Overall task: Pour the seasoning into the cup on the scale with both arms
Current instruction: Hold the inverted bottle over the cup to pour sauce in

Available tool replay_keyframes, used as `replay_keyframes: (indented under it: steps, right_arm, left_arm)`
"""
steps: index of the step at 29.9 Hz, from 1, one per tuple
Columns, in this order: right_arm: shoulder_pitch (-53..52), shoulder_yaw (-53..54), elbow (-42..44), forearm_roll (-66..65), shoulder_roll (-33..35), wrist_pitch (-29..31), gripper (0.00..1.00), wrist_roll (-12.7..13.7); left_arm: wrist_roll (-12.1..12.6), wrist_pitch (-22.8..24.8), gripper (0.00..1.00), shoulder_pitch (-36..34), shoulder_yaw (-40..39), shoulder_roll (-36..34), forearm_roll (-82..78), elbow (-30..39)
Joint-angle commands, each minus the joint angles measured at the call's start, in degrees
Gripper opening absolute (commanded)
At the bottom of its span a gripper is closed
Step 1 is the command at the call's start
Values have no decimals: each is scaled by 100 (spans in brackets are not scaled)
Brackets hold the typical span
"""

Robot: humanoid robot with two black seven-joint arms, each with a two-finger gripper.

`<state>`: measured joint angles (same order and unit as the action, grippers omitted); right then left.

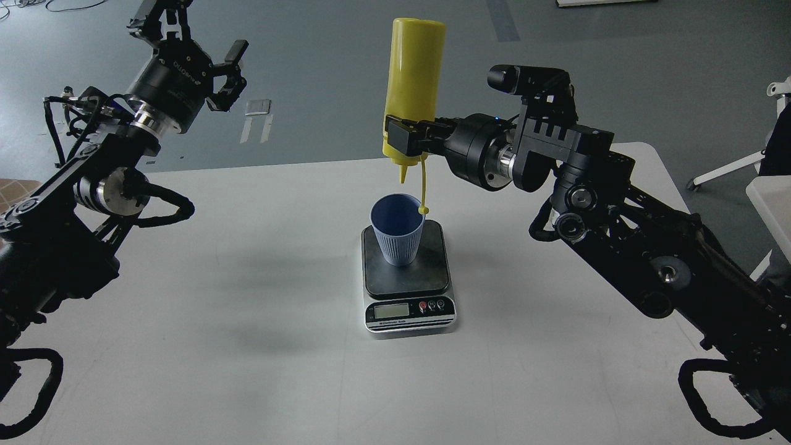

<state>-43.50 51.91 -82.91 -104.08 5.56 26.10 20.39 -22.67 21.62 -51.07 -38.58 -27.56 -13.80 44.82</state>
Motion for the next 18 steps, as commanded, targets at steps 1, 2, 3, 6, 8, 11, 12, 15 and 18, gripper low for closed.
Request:
replay_keyframes:
  steps: [1, 2, 3, 6, 8, 11, 12, 15, 18]
  right_arm:
    - [70, -128, -5, -227, -29, -9, 55, 0]
    - [78, -190, 3, -323, -29, -9, 55, 0]
    - [78, -225, 3, -376, -29, -18, 55, 0]
    - [105, -304, 3, -490, -37, -35, 54, 0]
    - [131, -313, 21, -517, -64, -53, 53, 9]
    - [131, -313, 21, -613, -73, -62, 50, 9]
    - [140, -313, 21, -640, -73, -62, 49, 9]
    - [193, -313, 12, -684, -73, -70, 32, 9]
    - [219, -313, 21, -684, -73, -70, 7, 9]
  left_arm:
    - [0, 8, 97, -8, 0, -4, 0, 1]
    - [0, 8, 97, -8, 0, -4, 0, 1]
    - [0, 8, 97, 1, 0, -4, 0, 1]
    - [0, 8, 97, 1, 0, -4, 0, 1]
    - [-9, 8, 97, 10, -9, -4, 0, 1]
    - [0, 8, 97, 10, 0, -4, 0, 1]
    - [0, 8, 97, 10, 0, -4, 0, 1]
    - [-9, 8, 97, 1, 0, -4, 0, 1]
    - [0, 8, 97, 1, 0, -4, 0, 1]
